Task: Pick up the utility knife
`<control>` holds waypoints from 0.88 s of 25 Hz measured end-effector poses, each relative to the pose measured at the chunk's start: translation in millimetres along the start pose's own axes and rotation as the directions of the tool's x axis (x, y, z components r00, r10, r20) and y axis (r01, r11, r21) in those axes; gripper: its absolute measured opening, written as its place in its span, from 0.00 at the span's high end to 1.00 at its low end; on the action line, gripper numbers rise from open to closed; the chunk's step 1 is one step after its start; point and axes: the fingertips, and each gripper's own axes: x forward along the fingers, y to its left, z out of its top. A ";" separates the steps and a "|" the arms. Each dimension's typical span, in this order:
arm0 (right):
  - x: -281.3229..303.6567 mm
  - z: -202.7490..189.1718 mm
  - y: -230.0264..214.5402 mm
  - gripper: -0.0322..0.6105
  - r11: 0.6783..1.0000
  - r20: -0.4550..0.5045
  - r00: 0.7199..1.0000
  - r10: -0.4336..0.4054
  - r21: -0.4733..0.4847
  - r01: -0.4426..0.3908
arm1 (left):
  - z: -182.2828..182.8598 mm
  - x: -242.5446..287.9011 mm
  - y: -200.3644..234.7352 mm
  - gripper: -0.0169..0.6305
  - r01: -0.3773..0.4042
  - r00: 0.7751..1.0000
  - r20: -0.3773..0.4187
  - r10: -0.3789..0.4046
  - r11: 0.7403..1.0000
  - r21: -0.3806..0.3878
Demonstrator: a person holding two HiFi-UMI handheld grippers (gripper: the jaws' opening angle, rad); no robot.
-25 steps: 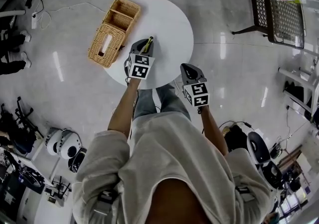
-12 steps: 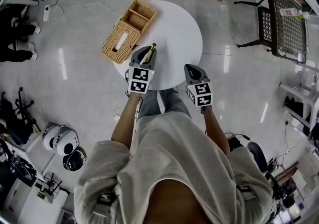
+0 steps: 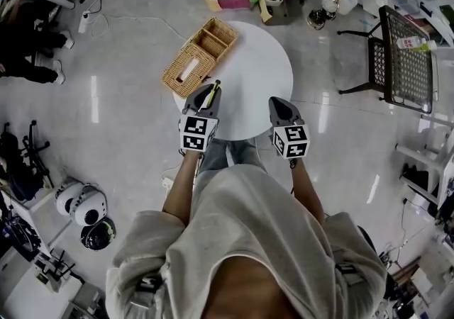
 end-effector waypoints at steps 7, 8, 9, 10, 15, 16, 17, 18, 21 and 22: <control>-8.6 50.6 -6.9 0.90 1.000 0.113 0.993 -0.026 0.003 0.026 | 48.1 -23.1 26.7 0.86 -0.057 0.993 0.100 0.056 0.998 0.004; -9.7 57.6 -8.8 0.90 1.000 0.130 0.991 -0.030 0.003 0.030 | 54.4 -25.1 29.3 0.86 -0.063 0.992 0.113 0.062 0.998 0.007; -10.8 64.4 -10.4 0.90 0.999 0.145 0.989 -0.035 0.000 0.035 | 60.1 -26.9 31.5 0.86 -0.069 0.990 0.125 0.067 0.998 0.011; -12.0 71.0 -11.7 0.90 0.999 0.160 0.986 -0.039 -0.004 0.040 | 65.5 -28.8 33.4 0.86 -0.073 0.988 0.136 0.070 0.997 0.017; -21.0 104.5 -17.8 0.90 0.998 0.236 0.970 -0.057 -0.028 0.065 | 92.0 -37.8 39.4 0.86 -0.095 0.978 0.191 0.086 0.995 0.038; -23.3 111.3 -19.3 0.90 0.997 0.251 0.966 -0.061 -0.029 0.070 | 96.8 -39.1 39.5 0.86 -0.097 0.976 0.200 0.087 0.994 0.042; -25.6 117.8 -20.9 0.90 0.997 0.265 0.962 -0.065 -0.031 0.076 | 101.4 -39.9 39.1 0.86 -0.098 0.974 0.207 0.087 0.994 0.046; -27.5 124.2 -22.6 0.90 0.996 0.278 0.958 -0.069 -0.033 0.082 | 106.1 -40.3 38.9 0.86 -0.099 0.973 0.214 0.086 0.994 0.051; -32.0 142.0 -26.7 0.90 0.994 0.315 0.946 -0.082 -0.040 0.099 | 122.8 -41.6 40.2 0.86 -0.103 0.966 0.243 0.084 0.992 0.067; -33.8 147.3 -28.0 0.90 0.994 0.326 0.942 -0.086 -0.041 0.105 | 128.6 -42.1 41.0 0.86 -0.104 0.964 0.253 0.083 0.992 0.071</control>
